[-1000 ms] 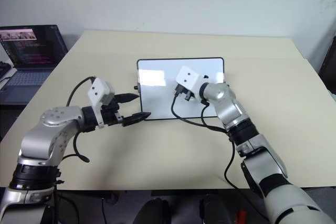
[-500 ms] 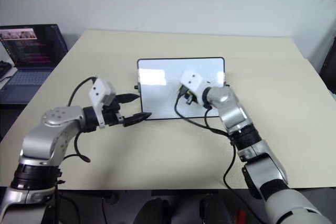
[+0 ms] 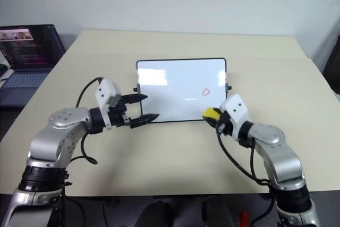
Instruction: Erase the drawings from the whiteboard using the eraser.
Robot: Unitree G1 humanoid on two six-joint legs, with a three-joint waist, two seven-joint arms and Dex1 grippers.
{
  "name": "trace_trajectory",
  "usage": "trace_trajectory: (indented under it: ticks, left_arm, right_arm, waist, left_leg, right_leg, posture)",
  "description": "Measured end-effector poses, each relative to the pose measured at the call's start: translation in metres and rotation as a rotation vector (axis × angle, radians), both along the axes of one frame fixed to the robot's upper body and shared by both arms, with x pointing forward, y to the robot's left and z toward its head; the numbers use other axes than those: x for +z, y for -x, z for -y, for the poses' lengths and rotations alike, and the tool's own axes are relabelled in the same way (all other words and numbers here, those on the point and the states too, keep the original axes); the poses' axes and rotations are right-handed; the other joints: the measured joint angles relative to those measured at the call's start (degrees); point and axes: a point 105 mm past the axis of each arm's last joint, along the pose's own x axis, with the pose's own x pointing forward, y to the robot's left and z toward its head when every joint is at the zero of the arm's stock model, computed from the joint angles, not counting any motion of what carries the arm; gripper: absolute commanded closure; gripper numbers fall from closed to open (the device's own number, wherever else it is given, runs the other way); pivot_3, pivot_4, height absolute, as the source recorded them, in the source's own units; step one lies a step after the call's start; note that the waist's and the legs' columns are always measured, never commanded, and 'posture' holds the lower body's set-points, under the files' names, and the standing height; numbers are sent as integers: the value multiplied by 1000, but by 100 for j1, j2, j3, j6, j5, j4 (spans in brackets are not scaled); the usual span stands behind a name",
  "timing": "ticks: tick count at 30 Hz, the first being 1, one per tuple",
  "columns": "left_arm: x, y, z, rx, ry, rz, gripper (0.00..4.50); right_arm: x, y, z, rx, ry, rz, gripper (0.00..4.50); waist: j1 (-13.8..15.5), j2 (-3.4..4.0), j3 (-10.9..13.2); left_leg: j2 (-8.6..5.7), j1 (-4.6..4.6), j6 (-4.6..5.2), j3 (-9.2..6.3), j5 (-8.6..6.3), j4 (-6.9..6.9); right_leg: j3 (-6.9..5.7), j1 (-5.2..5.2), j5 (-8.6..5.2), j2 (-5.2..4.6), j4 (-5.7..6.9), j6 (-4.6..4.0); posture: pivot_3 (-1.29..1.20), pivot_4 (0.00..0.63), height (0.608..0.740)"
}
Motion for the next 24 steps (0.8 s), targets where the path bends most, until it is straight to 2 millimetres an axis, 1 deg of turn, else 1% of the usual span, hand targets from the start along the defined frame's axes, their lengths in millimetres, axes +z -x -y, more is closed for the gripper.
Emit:
trace_trajectory:
  ticks: [1,3,6,9,11,13,15,17,19,21,24]
  left_arm:
    - [0,-1,1,-6,0,6,0]
    - [0,-3,4,-15,6,11,0]
    - [1,-4,10,-47,12,25,0]
    - [1,-5,12,-61,12,30,0]
    - [2,-5,16,-82,9,32,0]
    - [4,-6,22,-95,16,40,0]
    - [5,-7,27,-105,19,47,0]
    - [4,-8,28,-109,18,43,0]
    - [1,-9,27,-102,21,30,0]
    - [1,-9,28,-103,23,28,0]
    - [-1,-8,27,-102,23,24,0]
  right_arm:
    - [-5,1,2,-16,16,5,3183]
    - [-6,1,-2,-38,-3,23,3183]
    - [4,-1,-13,-43,-58,70,3183]
    - [20,-9,-21,-56,-106,127,3183]
    - [31,-19,-29,-63,-112,174,3183]
    - [36,-34,-34,-85,-68,211,3183]
    - [32,-53,-32,-139,-14,218,3183]
    - [26,-61,-28,-171,9,210,3183]
    - [24,-75,-29,-204,16,198,3183]
    - [26,-85,-31,-220,16,202,3183]
    - [26,-93,-31,-220,28,194,3183]
  waist:
    - [-3,0,0]
    - [-15,0,0]
    - [-12,0,0]
    - [-9,0,0]
    - [-2,0,0]
    - [7,0,0]
    - [13,0,0]
    - [21,0,0]
    - [15,0,0]
    - [-6,0,0]
    - [1,0,0]
  left_leg:
    - [3,2,0,1,0,0]
    - [5,4,0,3,0,1]
    - [8,4,-1,2,1,3]
    - [6,1,-1,4,1,5]
    - [5,0,-1,4,1,7]
    - [2,0,-1,4,1,8]
    - [2,-1,-1,4,1,7]
    - [3,-3,-1,3,0,6]
    - [3,-6,-1,5,0,5]
    - [5,-6,-1,8,0,4]
    - [7,-7,0,4,0,1]
  right_leg:
    - [2,1,0,5,1,1]
    - [7,1,-1,14,1,1]
    - [7,1,0,37,2,1]
    - [10,1,3,37,1,-4]
    - [9,1,4,36,0,-5]
    - [8,1,6,35,0,-7]
    - [8,0,14,35,-1,-23]
    - [7,0,14,35,-1,-24]
    - [8,-4,15,35,-1,-25]
    - [12,-6,15,35,-1,-26]
    - [8,-6,15,34,-2,-26]
  posture:
    - [0,150,740]
    - [0,150,740]
    - [0,150,740]
    - [0,150,740]
    - [0,150,740]
    - [0,150,740]
    - [0,150,740]
    - [0,150,740]
    - [0,150,740]
    - [0,150,740]
    - [0,150,740]
